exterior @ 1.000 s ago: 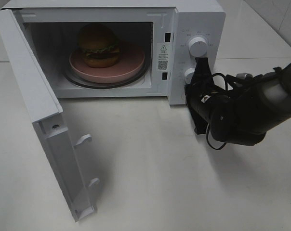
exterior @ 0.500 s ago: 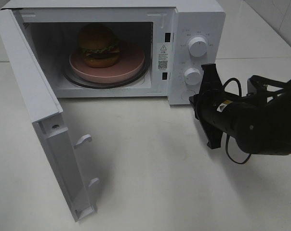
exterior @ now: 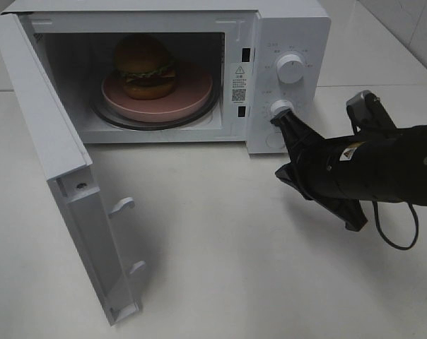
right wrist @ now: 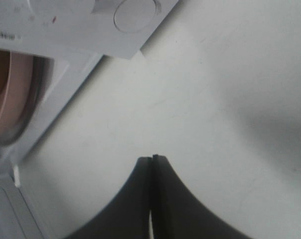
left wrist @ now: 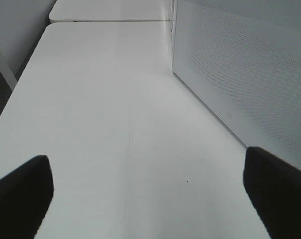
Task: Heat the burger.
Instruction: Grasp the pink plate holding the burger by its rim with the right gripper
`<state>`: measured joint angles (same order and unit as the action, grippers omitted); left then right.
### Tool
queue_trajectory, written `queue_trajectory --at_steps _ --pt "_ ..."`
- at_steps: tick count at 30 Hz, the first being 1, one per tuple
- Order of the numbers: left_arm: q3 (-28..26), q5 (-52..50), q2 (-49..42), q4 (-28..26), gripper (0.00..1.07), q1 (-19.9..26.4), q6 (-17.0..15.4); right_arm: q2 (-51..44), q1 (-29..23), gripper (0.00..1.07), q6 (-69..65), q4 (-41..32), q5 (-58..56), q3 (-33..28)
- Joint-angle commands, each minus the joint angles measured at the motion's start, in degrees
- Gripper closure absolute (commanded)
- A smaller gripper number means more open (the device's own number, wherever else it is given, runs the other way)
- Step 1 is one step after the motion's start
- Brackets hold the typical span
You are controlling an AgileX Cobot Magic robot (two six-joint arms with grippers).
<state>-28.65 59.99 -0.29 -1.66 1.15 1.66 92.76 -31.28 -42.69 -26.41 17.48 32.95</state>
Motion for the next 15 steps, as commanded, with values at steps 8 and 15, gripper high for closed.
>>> queue_trajectory --at_steps 8,15 --pt "0.2 -0.5 -1.1 -0.2 0.09 0.1 -0.2 -2.1 5.3 1.04 29.9 6.2 -31.9 10.4" --pt "0.2 -0.5 -1.1 -0.2 0.09 0.1 -0.2 -2.1 5.3 1.03 42.7 9.7 -46.2 15.8"
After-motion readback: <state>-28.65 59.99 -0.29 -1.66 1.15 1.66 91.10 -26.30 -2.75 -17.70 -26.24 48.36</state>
